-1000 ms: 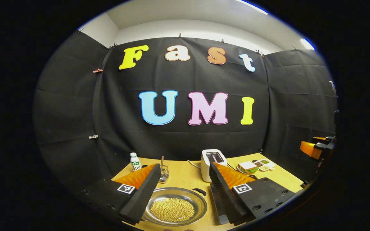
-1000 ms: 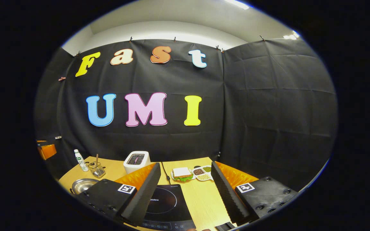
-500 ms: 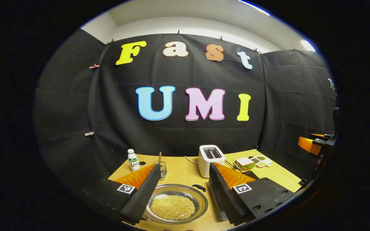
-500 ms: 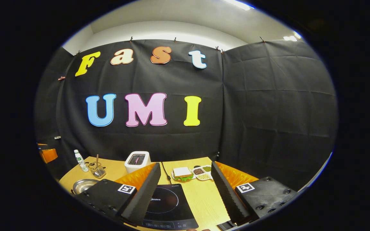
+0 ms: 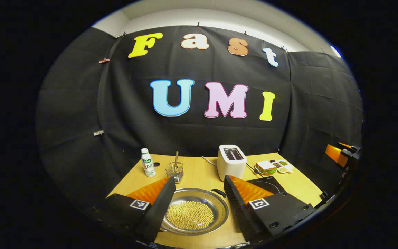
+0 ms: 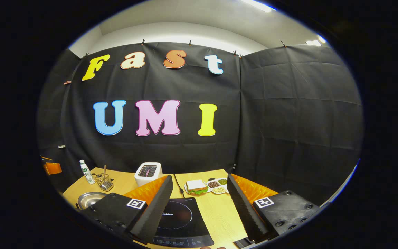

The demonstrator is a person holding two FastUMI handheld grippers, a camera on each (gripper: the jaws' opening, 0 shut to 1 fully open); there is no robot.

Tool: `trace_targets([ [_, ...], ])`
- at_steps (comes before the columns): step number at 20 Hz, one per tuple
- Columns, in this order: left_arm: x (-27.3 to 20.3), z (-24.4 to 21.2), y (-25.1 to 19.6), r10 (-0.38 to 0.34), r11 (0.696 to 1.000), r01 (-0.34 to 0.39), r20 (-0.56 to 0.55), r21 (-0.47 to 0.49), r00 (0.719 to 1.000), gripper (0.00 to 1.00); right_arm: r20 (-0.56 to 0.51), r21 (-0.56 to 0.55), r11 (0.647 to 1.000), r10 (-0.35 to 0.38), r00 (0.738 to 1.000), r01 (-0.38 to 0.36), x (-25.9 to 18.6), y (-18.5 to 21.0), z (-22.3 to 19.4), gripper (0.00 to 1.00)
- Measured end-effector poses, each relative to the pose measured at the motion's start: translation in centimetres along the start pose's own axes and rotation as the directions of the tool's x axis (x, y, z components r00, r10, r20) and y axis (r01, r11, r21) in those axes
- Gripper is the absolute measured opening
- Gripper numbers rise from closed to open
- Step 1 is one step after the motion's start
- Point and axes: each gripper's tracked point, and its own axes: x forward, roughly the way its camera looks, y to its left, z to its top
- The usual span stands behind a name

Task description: First push the handle of the pot to place it horizontally, then grasp the pot with both hands and set it on the induction cooktop.

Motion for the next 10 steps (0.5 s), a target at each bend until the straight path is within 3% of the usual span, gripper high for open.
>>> trace_targets([
  [3, 0.3, -0.8, 1.4, -0.002, 1.0, 0.002, -0.045, -0.002, 0.999, 0.66, -0.003, -0.007, 1.0, 0.013, 1.0, -0.013, 0.1, 0.7, -0.1, 0.98],
  [6, 0.4, -2.1, 2.6, -0.019, 1.0, 0.018, -0.097, -0.012, 0.995, 0.55, 0.0, -0.028, 0.999, 0.024, 1.0, -0.024, 0.0, 1.2, -0.2, 0.98],
  [10, 0.7, -4.7, 4.8, -0.046, 0.998, 0.036, -0.174, -0.06, 0.984, 0.3, -0.005, -0.036, 0.999, 0.039, 0.999, -0.039, -0.3, 2.2, -0.7, 0.98],
])
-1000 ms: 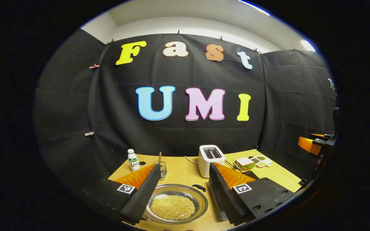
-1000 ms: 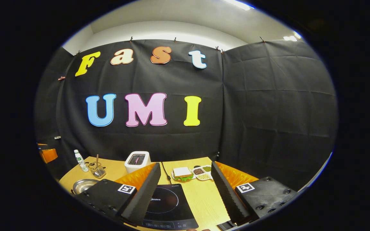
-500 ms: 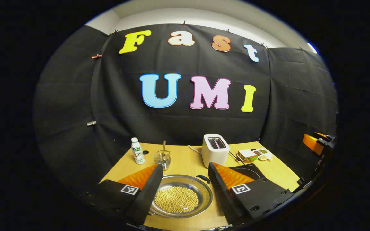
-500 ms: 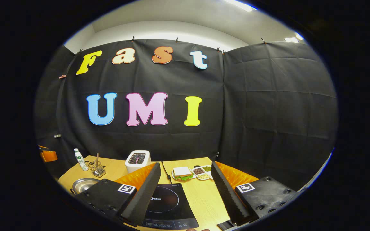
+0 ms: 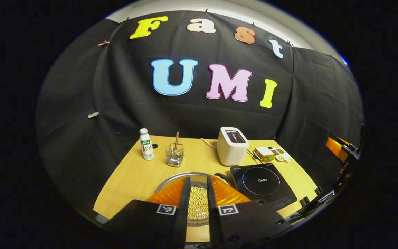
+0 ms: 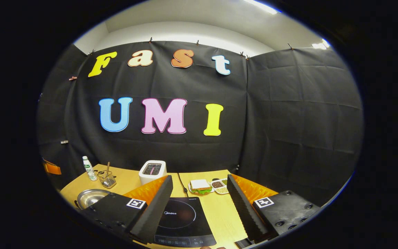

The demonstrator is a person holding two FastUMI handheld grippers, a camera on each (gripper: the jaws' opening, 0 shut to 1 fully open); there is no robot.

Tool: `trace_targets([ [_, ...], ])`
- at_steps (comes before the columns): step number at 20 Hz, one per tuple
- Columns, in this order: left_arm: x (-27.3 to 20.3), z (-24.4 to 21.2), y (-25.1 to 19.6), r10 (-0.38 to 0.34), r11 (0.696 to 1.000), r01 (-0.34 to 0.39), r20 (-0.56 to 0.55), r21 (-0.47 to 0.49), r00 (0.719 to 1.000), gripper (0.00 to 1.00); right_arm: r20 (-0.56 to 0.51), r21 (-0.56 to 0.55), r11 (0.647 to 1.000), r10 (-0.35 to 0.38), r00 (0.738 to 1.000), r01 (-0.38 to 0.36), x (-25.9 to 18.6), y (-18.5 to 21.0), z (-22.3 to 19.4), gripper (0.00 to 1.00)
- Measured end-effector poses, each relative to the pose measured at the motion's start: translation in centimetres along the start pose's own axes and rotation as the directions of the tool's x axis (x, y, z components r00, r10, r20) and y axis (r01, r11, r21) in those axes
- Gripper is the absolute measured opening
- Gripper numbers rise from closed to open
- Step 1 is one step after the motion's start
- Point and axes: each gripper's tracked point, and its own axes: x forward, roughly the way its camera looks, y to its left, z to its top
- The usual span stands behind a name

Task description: First push the handle of the pot to place it horizontally, then grasp the pot with both hands and set it on the induction cooktop.

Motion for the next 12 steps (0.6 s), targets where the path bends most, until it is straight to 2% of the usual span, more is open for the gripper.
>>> trace_targets([
  [1, 0.3, -0.8, 0.8, -0.001, 1.0, 0.001, -0.02, -0.008, 1.0, 0.22, -0.005, 0.0, 1.0, 0.003, 1.0, -0.003, -0.1, 0.2, -0.2, 0.98],
  [3, 0.5, -2.3, 2.2, 0.002, 1.0, -0.003, -0.051, -0.012, 0.999, 0.15, -0.012, 0.002, 1.0, 0.006, 1.0, -0.005, -0.2, 0.7, -0.5, 0.98],
  [5, 0.7, -4.0, 3.7, 0.009, 1.0, -0.011, -0.082, -0.018, 0.997, 0.13, -0.018, 0.005, 1.0, 0.008, 1.0, -0.008, -0.5, 1.3, -0.9, 0.98],
  [6, 0.8, -4.8, 4.1, -0.001, 0.999, -0.002, -0.099, -0.032, 0.995, 0.07, -0.021, 0.005, 1.0, 0.008, 1.0, -0.008, -0.7, 1.6, -1.1, 0.98],
  [9, 1.1, -8.4, 4.8, -0.033, 0.997, 0.018, -0.2, -0.078, 0.979, 0.05, -0.026, -0.003, 1.0, 0.009, 1.0, -0.009, -1.1, 2.4, -1.5, 0.98],
  [12, 1.1, -11.3, 5.7, -0.055, 0.998, 0.044, -0.264, -0.046, 0.963, 0.05, -0.032, 0.0, 1.0, 0.005, 0.999, -0.005, -1.7, 3.3, -2.0, 0.98],
])
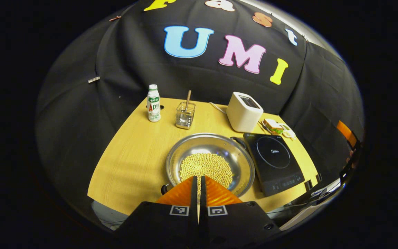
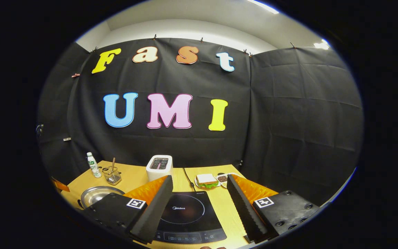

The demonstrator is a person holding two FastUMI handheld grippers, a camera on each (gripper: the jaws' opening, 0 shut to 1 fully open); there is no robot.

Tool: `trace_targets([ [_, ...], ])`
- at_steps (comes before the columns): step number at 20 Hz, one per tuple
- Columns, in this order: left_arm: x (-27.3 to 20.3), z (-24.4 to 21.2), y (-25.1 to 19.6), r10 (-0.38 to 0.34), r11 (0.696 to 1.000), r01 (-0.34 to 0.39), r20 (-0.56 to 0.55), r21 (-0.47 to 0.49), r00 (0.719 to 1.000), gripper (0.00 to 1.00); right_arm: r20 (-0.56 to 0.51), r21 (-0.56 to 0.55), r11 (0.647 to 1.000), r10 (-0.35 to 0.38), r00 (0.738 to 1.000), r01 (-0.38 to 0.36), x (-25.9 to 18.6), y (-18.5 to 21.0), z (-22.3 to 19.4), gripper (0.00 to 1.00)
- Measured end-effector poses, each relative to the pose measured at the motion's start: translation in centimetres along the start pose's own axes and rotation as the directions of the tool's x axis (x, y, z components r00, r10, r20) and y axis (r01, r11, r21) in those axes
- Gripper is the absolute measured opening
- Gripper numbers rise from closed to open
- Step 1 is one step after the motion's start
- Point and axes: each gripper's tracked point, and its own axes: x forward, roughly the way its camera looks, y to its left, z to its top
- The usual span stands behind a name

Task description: First push the handle of the pot to place it horizontally, then grasp the pot with both hands and set it on the induction cooktop.

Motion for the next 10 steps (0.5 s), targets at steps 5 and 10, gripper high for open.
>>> trace_targets([
  [5, 1.5, -4.5, 0.1, -0.072, 0.995, 0.08, -0.122, 0.061, 0.99, 0.06, -0.015, 0.009, 1.0, -0.019, 1.0, 0.019, -1.0, 1.1, -1.1, 0.98],
  [10, 2.6, -7.5, 0.0, -0.136, 0.981, 0.161, -0.211, 0.108, 0.968, 0.05, -0.045, 0.015, 0.999, -0.039, 0.998, 0.04, -2.1, 2.2, -2.5, 0.98],
])
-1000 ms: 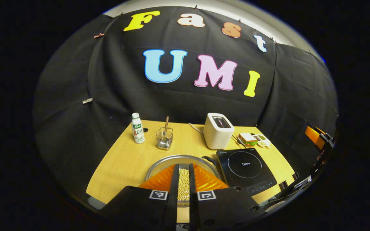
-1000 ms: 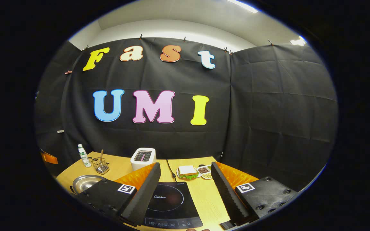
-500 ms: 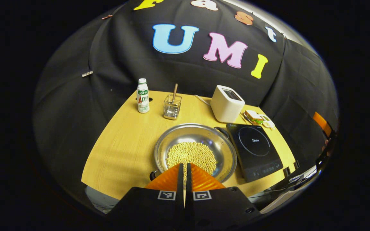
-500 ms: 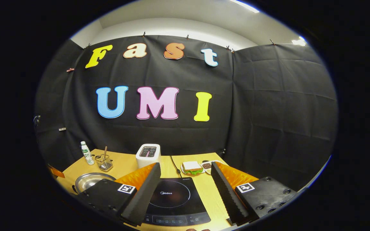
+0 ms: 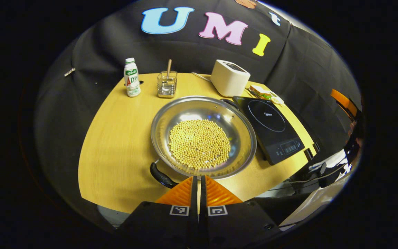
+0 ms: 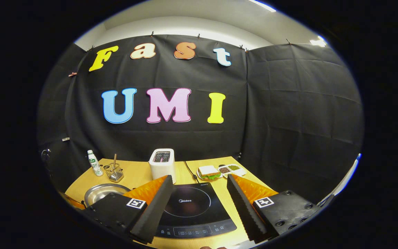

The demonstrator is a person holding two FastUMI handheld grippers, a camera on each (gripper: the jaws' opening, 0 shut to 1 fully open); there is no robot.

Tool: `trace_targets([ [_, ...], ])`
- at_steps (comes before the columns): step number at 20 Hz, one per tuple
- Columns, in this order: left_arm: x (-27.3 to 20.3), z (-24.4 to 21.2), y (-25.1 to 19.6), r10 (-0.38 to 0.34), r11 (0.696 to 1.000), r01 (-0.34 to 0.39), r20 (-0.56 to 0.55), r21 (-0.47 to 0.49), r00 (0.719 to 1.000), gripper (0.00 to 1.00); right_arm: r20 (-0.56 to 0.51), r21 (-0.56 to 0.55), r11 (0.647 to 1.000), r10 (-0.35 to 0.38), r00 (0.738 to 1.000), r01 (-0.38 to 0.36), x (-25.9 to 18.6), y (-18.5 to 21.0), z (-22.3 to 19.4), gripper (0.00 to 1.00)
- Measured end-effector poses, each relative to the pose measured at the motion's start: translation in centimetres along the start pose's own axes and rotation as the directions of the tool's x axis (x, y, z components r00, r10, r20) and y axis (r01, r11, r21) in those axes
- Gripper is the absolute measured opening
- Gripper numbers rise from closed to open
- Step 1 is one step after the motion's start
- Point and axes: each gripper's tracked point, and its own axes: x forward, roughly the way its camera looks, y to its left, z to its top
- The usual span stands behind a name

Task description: First push the handle of the pot to place it horizontally, then grasp the pot with both hands and set it on the induction cooktop.

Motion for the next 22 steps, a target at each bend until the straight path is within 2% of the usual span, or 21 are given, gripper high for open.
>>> trace_targets([
  [5, 2.0, -1.8, -0.7, -0.055, 0.997, 0.06, -0.082, 0.057, 0.995, 0.05, -0.019, -0.009, 1.0, -0.014, 1.0, 0.014, -1.5, 0.1, -1.1, 0.96],
  [11, 3.8, -2.7, -0.2, -0.073, 0.992, 0.088, -0.155, 0.094, 0.985, 0.05, -0.031, -0.015, 0.999, -0.045, 0.998, 0.044, -2.2, -0.6, -1.7, 0.98],
  [17, 4.8, -2.8, 0.9, -0.051, 0.991, 0.071, -0.172, 0.111, 0.984, 0.05, -0.042, -0.017, 0.999, -0.049, 0.998, 0.048, -1.9, -0.4, -2.1, 0.98],
  [22, 5.1, -2.5, 3.3, -0.004, 0.993, 0.024, -0.168, 0.113, 0.986, 0.05, -0.048, -0.019, 0.999, -0.049, 0.998, 0.048, -1.4, -0.2, -2.2, 0.98],
])
